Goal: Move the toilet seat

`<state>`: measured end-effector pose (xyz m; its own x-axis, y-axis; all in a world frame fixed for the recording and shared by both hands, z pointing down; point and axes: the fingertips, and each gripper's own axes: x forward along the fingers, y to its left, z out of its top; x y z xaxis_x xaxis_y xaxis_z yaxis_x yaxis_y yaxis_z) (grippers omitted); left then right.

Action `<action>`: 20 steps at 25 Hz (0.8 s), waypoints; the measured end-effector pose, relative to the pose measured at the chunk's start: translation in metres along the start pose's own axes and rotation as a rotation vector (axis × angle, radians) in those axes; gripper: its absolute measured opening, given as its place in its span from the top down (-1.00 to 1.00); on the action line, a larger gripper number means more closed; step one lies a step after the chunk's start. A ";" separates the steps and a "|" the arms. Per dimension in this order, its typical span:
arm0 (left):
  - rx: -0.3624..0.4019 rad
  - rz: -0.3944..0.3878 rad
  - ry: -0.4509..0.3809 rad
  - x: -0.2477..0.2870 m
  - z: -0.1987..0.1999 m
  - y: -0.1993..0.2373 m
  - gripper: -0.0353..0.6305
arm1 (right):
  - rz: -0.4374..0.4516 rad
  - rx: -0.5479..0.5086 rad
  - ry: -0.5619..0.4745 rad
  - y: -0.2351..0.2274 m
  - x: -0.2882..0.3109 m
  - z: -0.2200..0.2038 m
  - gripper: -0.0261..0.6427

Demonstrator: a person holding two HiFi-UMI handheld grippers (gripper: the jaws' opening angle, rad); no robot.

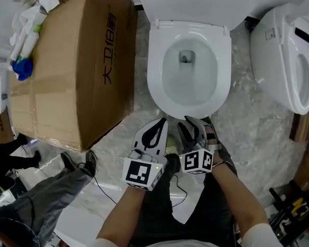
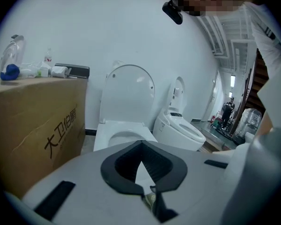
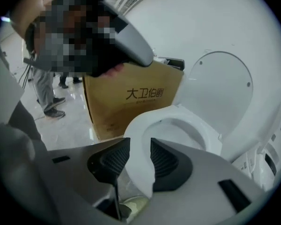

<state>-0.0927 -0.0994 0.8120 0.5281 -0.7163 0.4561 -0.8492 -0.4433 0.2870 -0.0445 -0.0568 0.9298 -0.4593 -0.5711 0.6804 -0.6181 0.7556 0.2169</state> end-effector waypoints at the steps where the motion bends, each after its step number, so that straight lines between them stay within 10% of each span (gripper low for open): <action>1: -0.002 0.005 0.004 0.003 -0.005 0.002 0.87 | 0.006 -0.040 0.017 0.005 0.008 -0.009 0.54; 13: -0.028 0.032 -0.001 0.014 -0.032 0.019 0.87 | -0.067 -0.431 0.112 0.026 0.056 -0.075 0.40; 20: -0.032 0.025 -0.016 0.012 -0.026 0.017 0.87 | -0.070 -0.446 0.131 0.019 0.055 -0.070 0.41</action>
<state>-0.1005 -0.1019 0.8440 0.5067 -0.7354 0.4499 -0.8612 -0.4080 0.3030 -0.0366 -0.0511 1.0201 -0.3241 -0.6020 0.7298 -0.2966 0.7972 0.5259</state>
